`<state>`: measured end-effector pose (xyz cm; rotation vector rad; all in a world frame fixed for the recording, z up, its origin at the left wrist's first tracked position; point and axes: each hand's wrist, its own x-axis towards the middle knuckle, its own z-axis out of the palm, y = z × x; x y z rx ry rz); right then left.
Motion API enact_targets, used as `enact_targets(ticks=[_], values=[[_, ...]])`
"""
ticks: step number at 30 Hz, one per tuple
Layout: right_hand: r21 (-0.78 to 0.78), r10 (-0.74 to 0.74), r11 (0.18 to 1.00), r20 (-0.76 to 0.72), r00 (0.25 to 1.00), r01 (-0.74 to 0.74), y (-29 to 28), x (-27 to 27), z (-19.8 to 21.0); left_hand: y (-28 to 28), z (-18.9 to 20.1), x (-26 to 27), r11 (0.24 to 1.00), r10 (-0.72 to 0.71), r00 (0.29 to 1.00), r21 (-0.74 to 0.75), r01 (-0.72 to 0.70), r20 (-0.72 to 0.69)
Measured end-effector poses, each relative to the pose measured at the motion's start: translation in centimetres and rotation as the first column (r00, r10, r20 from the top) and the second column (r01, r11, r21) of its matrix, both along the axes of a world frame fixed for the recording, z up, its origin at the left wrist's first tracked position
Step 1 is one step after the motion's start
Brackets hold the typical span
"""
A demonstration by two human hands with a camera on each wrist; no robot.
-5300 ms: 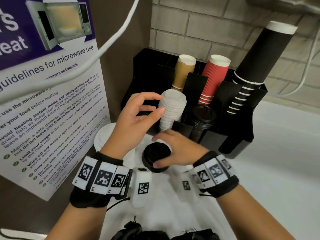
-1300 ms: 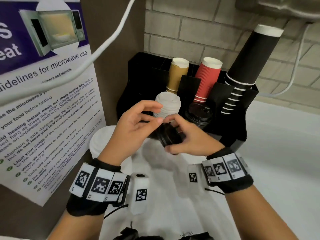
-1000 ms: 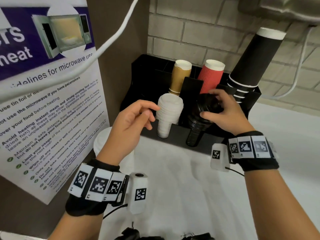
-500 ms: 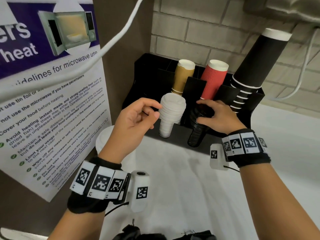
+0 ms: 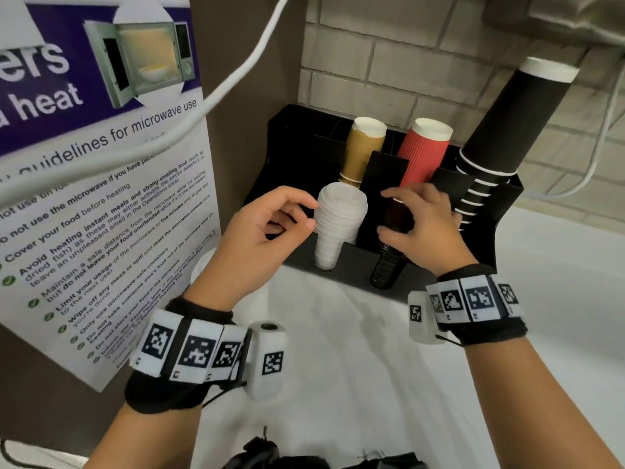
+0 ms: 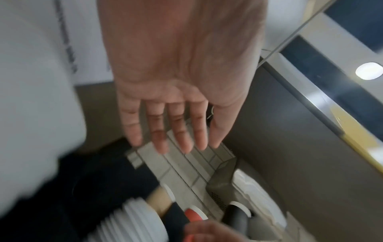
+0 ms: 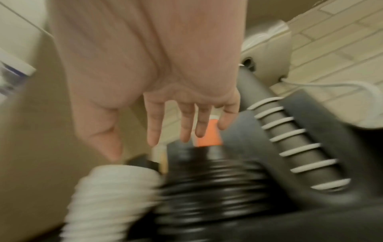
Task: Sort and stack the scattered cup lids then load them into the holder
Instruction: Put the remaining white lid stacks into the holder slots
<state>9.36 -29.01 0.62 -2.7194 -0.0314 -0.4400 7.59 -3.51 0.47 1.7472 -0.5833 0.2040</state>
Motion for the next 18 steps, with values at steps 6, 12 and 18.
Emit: enact_targets(ticks=[6,12,18], values=[[0.437,0.507,0.822,-0.271,0.818,-0.365,8.6,-1.4,-3.0,1.9,0.6,0.7,0.818,0.201,0.978,0.542,-0.195,0.049],[0.631,0.666,0.699,-0.401,0.629,-0.338,14.5,-1.2,-7.9,3.1,0.2,0.4,0.592,0.248,0.966,0.800,-0.091,-0.074],[0.682,0.644,0.669,-0.334,0.688,-0.294,14.4,-1.6,-8.8,3.4,0.1,0.4,0.574,0.125,0.957,0.806,0.146,-0.262]])
